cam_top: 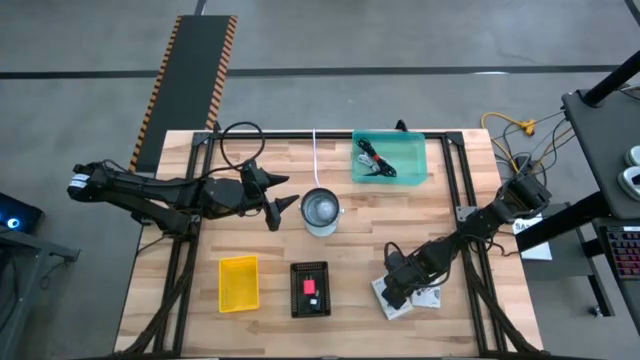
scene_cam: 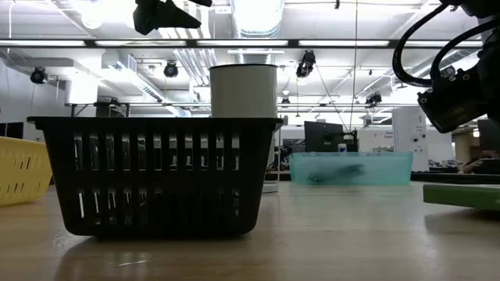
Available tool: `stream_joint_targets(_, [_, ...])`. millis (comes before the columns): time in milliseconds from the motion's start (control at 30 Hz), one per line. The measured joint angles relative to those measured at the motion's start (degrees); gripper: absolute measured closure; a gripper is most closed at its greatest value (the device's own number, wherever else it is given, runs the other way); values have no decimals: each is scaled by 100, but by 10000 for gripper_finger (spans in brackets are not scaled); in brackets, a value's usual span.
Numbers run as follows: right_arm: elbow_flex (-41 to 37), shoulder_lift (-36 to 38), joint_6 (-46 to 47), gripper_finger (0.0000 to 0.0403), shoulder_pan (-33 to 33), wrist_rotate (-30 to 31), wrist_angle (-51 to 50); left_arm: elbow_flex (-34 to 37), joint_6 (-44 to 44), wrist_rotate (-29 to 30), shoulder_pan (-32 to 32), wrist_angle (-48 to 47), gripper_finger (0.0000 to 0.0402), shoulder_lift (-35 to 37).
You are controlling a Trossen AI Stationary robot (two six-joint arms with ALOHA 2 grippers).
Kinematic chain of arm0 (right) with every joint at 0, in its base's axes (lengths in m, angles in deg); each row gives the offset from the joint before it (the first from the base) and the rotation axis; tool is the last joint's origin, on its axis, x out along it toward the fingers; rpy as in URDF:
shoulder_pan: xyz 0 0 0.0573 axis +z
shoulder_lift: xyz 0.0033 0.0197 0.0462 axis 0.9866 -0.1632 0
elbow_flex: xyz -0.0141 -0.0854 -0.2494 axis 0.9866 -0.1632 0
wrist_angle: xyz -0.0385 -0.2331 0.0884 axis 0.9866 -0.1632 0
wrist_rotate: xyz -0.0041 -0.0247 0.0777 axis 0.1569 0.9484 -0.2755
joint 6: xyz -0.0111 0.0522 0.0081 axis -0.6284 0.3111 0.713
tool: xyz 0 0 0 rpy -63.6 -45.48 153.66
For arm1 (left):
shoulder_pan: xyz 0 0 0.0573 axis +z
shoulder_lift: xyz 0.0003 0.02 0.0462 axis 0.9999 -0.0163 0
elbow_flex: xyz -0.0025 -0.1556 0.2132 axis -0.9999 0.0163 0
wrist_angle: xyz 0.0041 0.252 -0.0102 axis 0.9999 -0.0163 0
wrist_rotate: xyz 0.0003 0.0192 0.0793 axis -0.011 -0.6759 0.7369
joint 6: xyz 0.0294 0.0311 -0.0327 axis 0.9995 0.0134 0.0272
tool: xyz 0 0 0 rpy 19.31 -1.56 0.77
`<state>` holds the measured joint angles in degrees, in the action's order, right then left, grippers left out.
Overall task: Pick and place items into bin
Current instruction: Put the left card reader box into the yellow bin
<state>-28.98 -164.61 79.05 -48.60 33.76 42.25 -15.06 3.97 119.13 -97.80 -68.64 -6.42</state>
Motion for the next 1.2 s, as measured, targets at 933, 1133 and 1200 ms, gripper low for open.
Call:
stream_joint_targets(933, [735,1385,-82,392,-308,6797,8,9,-1470,-872,7,1051,136,-691])
stream_joint_targets(1133, [1312,1464,-1435,392,-670,6997,20,6,-1064,-1254,5,2259,136,-1295])
stream_joint_targets(1200, [1505,1449,-1818,392,-769,6913,9,2,-745,-1301,7,2504,136,-1437])
